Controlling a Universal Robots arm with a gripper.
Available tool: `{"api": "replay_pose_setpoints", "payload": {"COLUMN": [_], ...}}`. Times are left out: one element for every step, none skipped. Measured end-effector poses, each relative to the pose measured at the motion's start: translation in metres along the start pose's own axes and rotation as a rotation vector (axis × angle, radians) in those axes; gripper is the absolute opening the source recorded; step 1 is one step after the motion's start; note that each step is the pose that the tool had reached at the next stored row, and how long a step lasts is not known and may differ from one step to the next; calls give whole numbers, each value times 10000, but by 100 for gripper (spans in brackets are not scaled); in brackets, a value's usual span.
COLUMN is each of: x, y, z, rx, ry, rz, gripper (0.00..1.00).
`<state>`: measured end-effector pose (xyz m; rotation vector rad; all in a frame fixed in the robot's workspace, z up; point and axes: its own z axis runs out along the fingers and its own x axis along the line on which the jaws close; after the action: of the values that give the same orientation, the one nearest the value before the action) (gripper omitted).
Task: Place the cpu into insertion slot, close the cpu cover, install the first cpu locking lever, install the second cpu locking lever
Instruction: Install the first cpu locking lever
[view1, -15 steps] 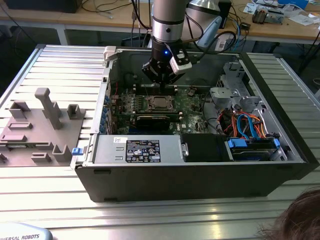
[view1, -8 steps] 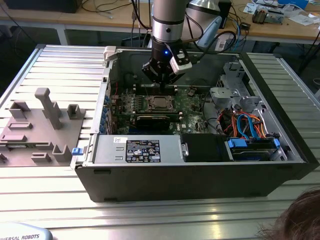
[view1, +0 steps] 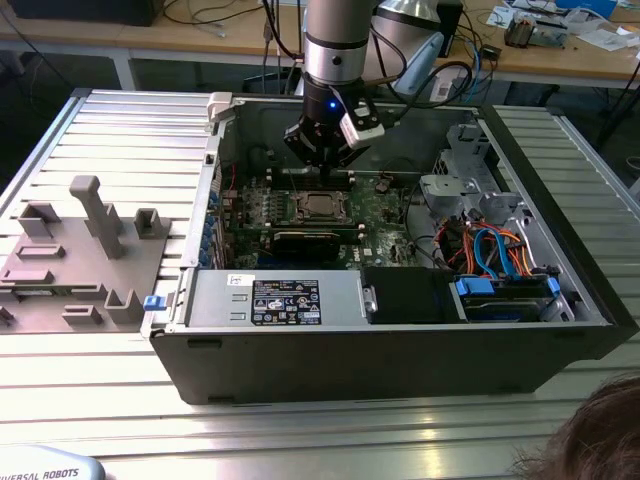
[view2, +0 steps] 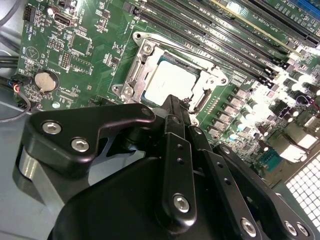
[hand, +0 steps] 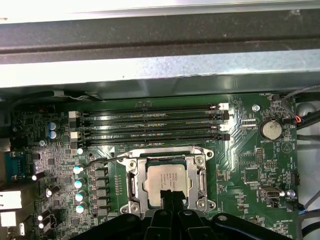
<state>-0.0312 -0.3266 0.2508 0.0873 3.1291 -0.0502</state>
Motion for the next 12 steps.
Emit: {"api": "replay_pose_setpoints", "payload": {"x": [0, 0, 0, 0, 0, 0, 0, 0, 0, 0, 0, 0], "y": [0, 0, 0, 0, 0, 0, 0, 0, 0, 0, 0, 0], "z": [0, 0, 0, 0, 0, 0, 0, 0, 0, 0, 0, 0], "rx": [0, 0, 0, 0, 0, 0, 0, -1, 0, -1, 0, -1], "ry": [0, 0, 0, -1, -1, -1, -1, -2, -2, -2, -2, -3], "rz": [-6, -12, -18, -25, -30, -41, -48, -59, -68, -74, -79, -90], "gripper": [11, 11, 11, 11, 11, 11, 11, 11, 11, 11, 11, 11]}}
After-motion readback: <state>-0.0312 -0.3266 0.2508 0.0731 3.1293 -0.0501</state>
